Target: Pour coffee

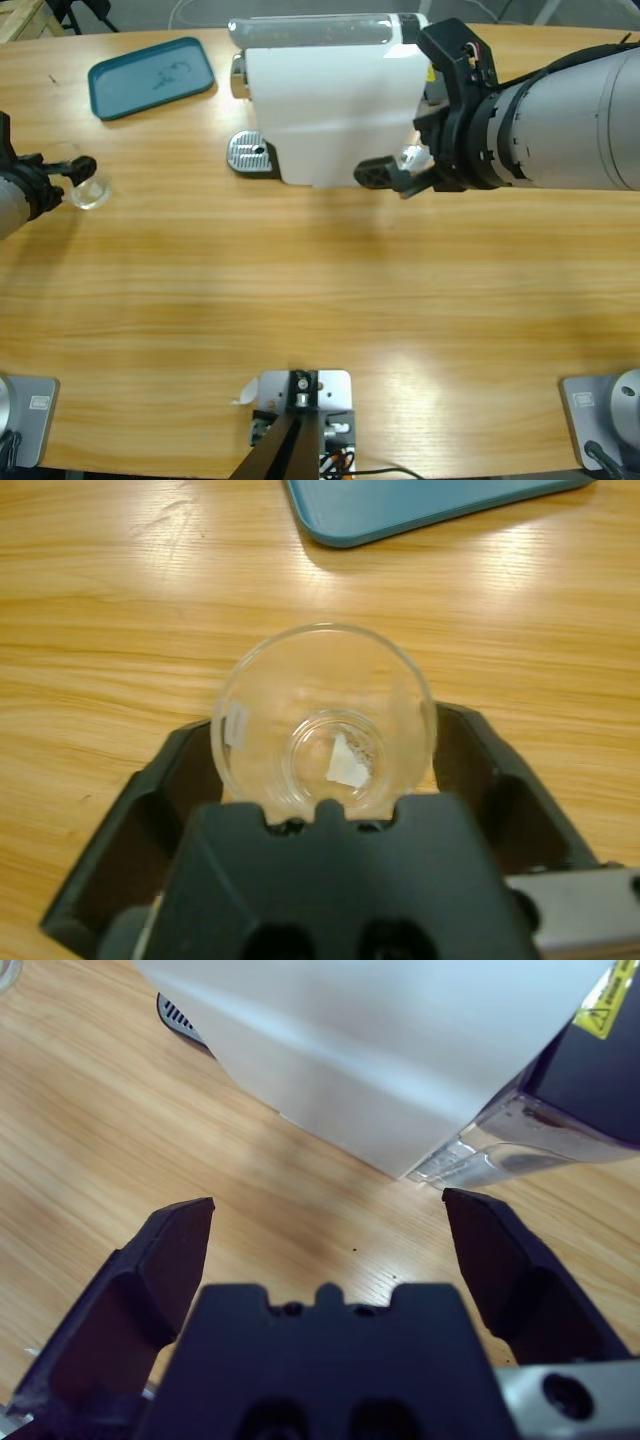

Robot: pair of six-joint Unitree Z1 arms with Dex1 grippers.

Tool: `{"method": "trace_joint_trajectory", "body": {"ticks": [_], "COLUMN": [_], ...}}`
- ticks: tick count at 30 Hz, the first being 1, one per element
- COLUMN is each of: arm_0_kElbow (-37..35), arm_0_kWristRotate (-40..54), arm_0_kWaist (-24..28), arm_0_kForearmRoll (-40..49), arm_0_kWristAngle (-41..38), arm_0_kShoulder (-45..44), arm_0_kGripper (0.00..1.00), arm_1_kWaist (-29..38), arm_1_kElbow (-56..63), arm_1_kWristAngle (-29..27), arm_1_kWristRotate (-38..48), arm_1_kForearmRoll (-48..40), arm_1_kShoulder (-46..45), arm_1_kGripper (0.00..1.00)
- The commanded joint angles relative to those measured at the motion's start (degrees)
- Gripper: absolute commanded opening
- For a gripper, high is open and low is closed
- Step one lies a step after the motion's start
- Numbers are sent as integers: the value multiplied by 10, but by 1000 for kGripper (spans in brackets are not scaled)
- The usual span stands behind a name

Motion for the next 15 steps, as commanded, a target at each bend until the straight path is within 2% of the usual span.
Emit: {"method": "trace_joint_trajectory", "body": {"ticks": [1, 3, 8, 9, 13, 15], "arm_0_kElbow": [19, 24, 23, 20, -1, -6], "arm_0_kWristRotate": [6, 14, 62, 95, 355, 389], "arm_0_kWaist": [-1, -1, -1, -1, -2, 14], "arm_0_kForearmRoll": [-16, -22, -32, -40, -39, -19], "arm_0_kWristAngle": [4, 5, -8, -39, -251, -326], "arm_0_kShoulder": [40, 34, -9, -25, -148, -189], "arm_0_kGripper": [122, 15, 0, 0, 0, 0], "arm_1_kWaist": [5, 5, 5, 5, 5, 5], "arm_1_kElbow": [-1, -1, -3, -5, -6, 7], "arm_1_kWristAngle": [3, 3, 1, 1, -1, -5], "arm_1_kWristRotate": [7, 7, -4, -17, -120, -149], "arm_1_kForearmRoll": [2, 2, 10, 18, 70, 82], "arm_1_kShoulder": [21, 23, 15, 9, -12, -22], "arm_1_kGripper": [1000, 1000, 1000, 1000, 1000, 1000]}}
